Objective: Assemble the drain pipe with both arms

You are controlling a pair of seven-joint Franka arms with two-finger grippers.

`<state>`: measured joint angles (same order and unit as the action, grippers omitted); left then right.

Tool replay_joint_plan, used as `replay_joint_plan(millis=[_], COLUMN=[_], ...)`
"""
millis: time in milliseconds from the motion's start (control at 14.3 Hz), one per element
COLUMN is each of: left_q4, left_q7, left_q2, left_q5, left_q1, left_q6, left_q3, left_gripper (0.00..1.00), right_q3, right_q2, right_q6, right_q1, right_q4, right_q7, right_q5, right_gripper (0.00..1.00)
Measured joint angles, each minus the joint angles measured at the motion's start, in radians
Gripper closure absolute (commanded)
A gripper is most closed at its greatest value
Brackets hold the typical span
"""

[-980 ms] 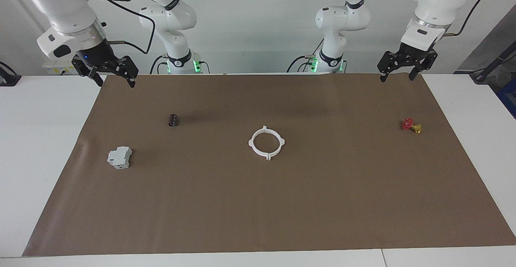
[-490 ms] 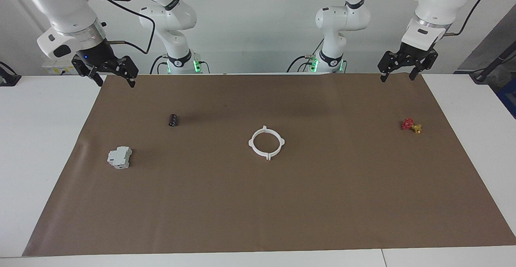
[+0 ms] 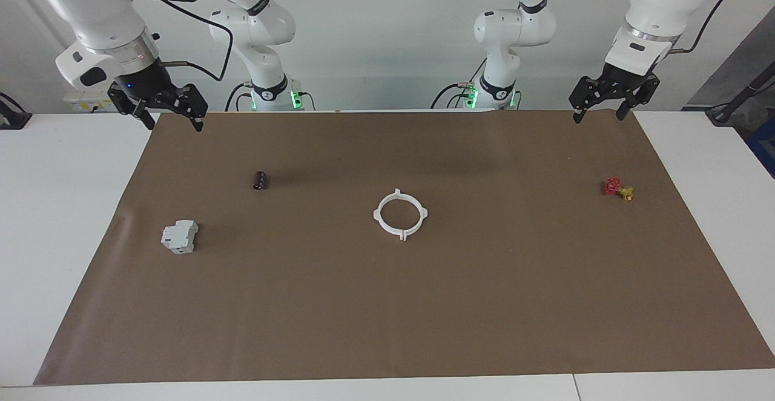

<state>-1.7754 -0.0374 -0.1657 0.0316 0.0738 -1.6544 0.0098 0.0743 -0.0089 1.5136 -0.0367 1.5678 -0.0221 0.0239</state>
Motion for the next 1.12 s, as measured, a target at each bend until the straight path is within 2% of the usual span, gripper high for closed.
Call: replay_joint_plan(millis=[1120], left_q4=[0.011], left_q7=[0.0], left_q2=[0.0], left_q5=[0.0], left_q1=[-0.002], left_q6=[-0.014], left_q3=[0.011], left_gripper=[0.0], right_q3=[0.0], right_q2=[0.0], right_q6=[0.0], right_q1=[0.0], right_q4=[0.0], right_q7=[0.0], right_q5=[0.0], right_gripper=[0.0])
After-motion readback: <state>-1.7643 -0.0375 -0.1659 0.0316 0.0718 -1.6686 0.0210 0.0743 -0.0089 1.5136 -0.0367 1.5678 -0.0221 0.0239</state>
